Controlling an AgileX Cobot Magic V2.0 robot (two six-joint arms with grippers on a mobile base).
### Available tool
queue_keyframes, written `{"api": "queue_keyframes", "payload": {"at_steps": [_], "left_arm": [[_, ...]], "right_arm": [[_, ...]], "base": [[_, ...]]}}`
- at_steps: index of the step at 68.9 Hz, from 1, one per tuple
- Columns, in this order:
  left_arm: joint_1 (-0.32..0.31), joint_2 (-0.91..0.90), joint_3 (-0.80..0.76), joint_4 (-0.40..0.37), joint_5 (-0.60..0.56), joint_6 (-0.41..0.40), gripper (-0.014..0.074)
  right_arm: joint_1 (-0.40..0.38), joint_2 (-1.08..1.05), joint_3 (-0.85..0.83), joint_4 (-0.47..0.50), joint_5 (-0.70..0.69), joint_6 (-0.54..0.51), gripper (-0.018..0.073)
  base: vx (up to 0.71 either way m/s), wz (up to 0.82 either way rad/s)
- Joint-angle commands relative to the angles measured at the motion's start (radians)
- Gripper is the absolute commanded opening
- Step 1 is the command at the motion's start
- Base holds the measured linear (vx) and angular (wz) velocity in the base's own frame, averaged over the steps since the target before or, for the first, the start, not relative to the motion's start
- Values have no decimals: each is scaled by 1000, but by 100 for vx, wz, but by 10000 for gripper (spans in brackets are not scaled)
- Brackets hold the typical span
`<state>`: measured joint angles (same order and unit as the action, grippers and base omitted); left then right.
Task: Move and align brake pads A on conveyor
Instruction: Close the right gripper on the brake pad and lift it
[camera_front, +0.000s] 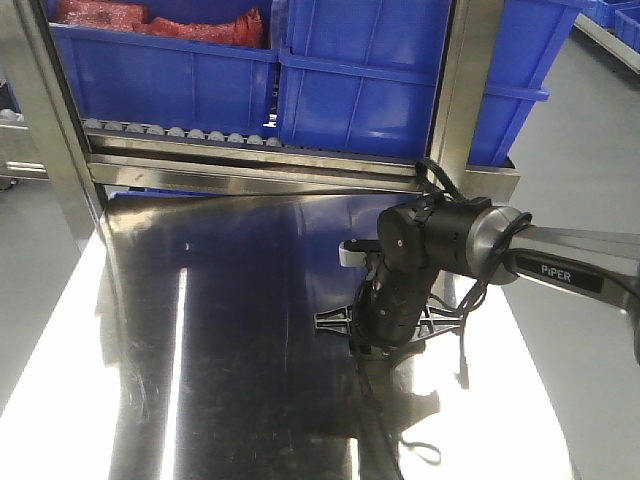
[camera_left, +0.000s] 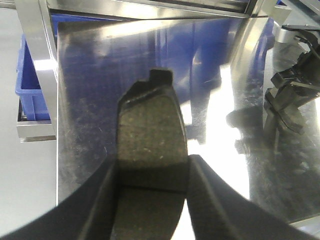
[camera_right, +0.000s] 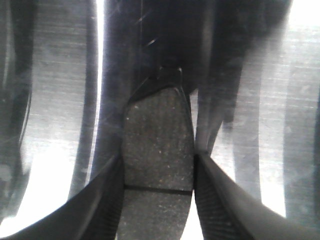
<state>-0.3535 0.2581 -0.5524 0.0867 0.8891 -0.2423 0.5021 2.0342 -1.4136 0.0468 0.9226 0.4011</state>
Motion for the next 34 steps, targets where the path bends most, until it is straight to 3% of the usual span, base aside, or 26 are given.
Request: {"api": "queue_keyframes", "payload": {"at_steps": [1, 21, 34], "left_arm": [[-4, 14, -27, 7, -81, -11, -6], [-4, 14, -27, 7, -81, -11, -6], [-4, 14, -27, 7, -81, -11, -6]], "right_arm": [[-2, -51, -23, -3, -9, -5, -12], [-11, -174, 13, -53, -28, -19, -5], [-97, -280, 88, -38, -31, -83, -4]], "base": [[0, 0], [0, 0], [0, 0]]}}
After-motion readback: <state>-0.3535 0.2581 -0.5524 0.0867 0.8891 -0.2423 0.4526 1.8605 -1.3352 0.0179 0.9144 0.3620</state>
